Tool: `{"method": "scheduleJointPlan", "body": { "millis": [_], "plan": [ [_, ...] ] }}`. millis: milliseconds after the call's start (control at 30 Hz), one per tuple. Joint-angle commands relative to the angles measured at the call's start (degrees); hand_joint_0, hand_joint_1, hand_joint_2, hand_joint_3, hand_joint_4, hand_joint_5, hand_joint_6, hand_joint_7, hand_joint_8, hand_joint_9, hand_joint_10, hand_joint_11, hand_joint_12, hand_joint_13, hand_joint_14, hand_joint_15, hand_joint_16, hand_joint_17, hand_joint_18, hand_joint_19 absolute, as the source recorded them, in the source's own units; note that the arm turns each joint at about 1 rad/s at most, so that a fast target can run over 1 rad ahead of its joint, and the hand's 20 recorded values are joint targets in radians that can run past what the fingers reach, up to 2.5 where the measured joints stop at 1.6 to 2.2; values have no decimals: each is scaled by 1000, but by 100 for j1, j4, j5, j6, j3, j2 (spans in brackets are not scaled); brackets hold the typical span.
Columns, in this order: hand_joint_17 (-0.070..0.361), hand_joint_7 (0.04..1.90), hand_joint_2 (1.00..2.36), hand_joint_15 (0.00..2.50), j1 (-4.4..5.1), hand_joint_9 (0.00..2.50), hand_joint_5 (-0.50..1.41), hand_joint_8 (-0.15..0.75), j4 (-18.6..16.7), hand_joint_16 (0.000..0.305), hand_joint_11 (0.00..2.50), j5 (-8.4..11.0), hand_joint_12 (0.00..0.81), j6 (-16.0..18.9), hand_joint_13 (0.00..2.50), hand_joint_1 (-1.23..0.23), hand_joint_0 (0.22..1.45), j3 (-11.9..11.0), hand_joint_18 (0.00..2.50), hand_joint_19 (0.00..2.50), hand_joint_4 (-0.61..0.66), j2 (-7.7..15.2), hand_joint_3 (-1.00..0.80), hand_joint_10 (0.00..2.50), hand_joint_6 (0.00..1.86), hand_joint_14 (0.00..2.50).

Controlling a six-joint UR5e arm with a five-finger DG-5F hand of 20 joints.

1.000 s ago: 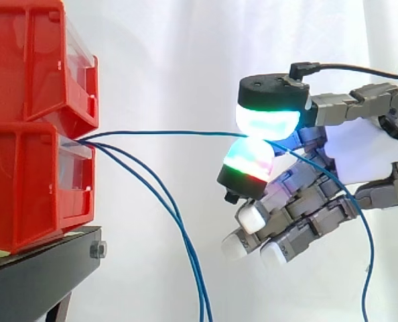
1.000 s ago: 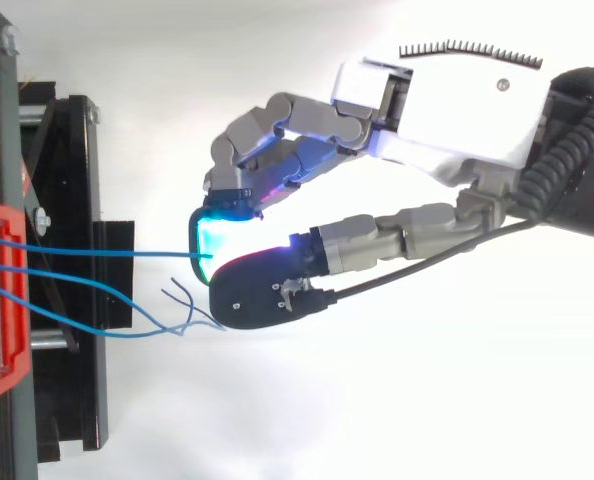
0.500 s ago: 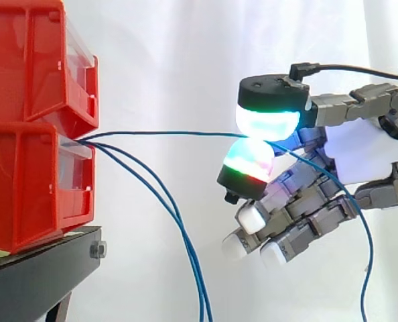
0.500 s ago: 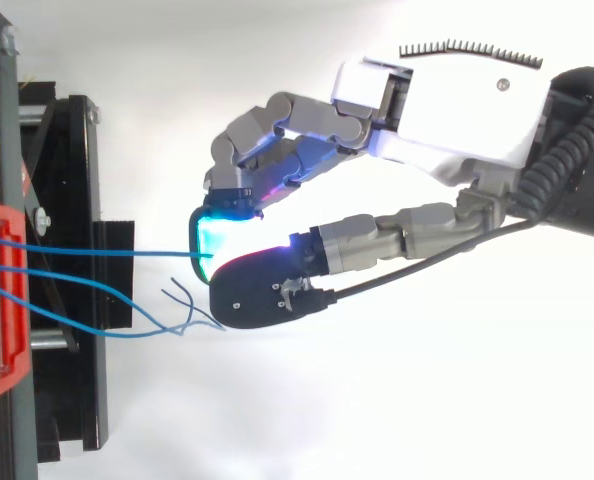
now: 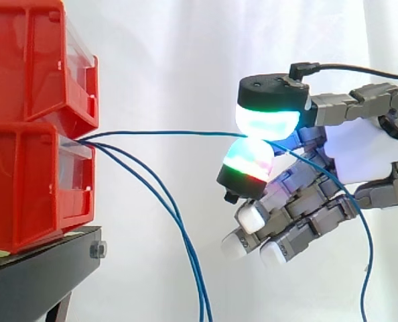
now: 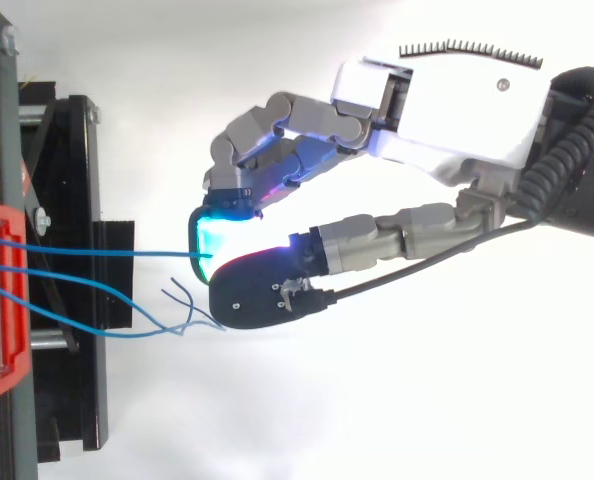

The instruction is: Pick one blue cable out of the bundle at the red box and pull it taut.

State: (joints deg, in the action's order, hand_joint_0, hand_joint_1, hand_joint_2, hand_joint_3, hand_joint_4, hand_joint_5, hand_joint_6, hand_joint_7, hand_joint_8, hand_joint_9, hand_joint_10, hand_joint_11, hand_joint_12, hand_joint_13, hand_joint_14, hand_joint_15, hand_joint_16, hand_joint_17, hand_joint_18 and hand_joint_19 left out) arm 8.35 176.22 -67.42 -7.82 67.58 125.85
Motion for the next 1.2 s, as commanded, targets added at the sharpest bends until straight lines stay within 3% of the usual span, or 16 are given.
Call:
{"method": "scheduleJointPlan", "body": {
  "millis": [0, 1167],
  "plan": [
    [116, 1170, 1019, 223, 0, 815, -180, 367, 0, 51, 627, 1, 365, 0, 486, -804, 768, 1, 504, 317, -109, 0, -189, 12, 976, 8],
    [116, 1133, 1018, 226, 0, 791, -181, 368, 0, 52, 600, 1, 366, 0, 484, -804, 760, 1, 513, 317, -98, 0, -195, 12, 977, 9]
  ]
}}
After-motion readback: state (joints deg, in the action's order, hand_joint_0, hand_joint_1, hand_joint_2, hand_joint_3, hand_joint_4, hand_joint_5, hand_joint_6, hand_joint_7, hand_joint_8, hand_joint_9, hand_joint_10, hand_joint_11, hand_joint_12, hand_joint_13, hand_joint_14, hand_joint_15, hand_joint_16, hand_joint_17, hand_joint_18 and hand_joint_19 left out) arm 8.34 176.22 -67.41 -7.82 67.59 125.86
